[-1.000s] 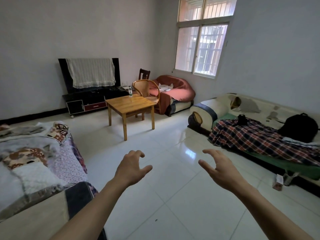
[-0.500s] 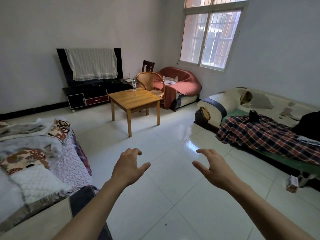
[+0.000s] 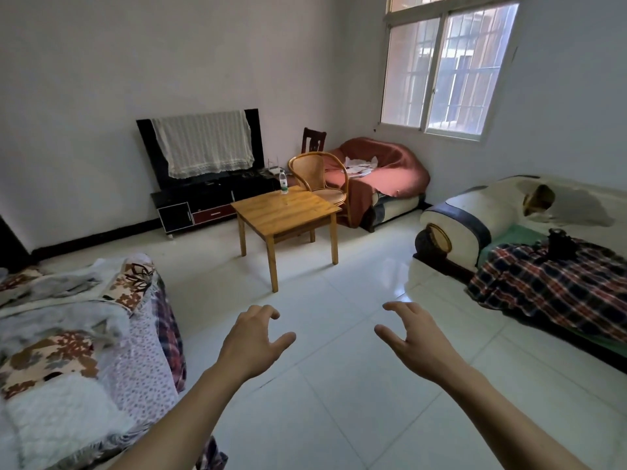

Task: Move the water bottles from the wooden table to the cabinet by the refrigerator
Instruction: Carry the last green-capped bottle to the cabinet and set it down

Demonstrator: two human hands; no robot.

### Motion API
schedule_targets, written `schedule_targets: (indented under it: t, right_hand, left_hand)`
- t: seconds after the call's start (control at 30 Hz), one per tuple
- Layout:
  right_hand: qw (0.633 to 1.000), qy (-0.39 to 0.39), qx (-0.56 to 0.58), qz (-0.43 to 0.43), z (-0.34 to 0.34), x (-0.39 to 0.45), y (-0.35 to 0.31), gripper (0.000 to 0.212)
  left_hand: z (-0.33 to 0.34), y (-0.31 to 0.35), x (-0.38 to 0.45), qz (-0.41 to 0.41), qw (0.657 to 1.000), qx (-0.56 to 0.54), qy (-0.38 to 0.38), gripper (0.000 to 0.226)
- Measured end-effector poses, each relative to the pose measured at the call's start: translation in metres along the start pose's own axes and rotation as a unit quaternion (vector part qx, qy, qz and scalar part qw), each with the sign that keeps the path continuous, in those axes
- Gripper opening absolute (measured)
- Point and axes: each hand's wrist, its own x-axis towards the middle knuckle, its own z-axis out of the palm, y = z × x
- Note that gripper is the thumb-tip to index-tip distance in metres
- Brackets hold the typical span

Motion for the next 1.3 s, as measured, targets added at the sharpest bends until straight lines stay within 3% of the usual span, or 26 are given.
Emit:
schedule_targets:
  t: [0.4,0.63,0.9,1.03,1.3]
  right_hand:
    - [1.000,-0.012,0.008,-0.016,0.017,0.162,0.013,0.054]
    - [0.999,0.004,-0.036,-0.001,0.035,0.257,-0.028,0.054]
    - [0.997,-0.012,-0.073,-0.018,0.083,0.373,-0.092,0.055]
    - [0.995,-0.050,-0.078,-0.036,0.119,0.422,-0.106,0.055]
    - [0.998,-0.028,-0.017,-0.057,0.162,0.554,-0.114,0.052]
  left_hand:
    - [0.002,-0.009,0.150,-0.026,1.000,0.009,0.006,0.056]
    - [-0.014,-0.057,0.261,-0.013,1.000,-0.006,0.015,0.056]
    - [-0.049,-0.128,0.354,-0.005,0.996,-0.035,0.081,0.048]
    - [-0.056,-0.165,0.389,-0.019,0.997,-0.027,0.073,0.046]
    - [-0.053,-0.213,0.502,-0.047,0.999,0.006,0.028,0.053]
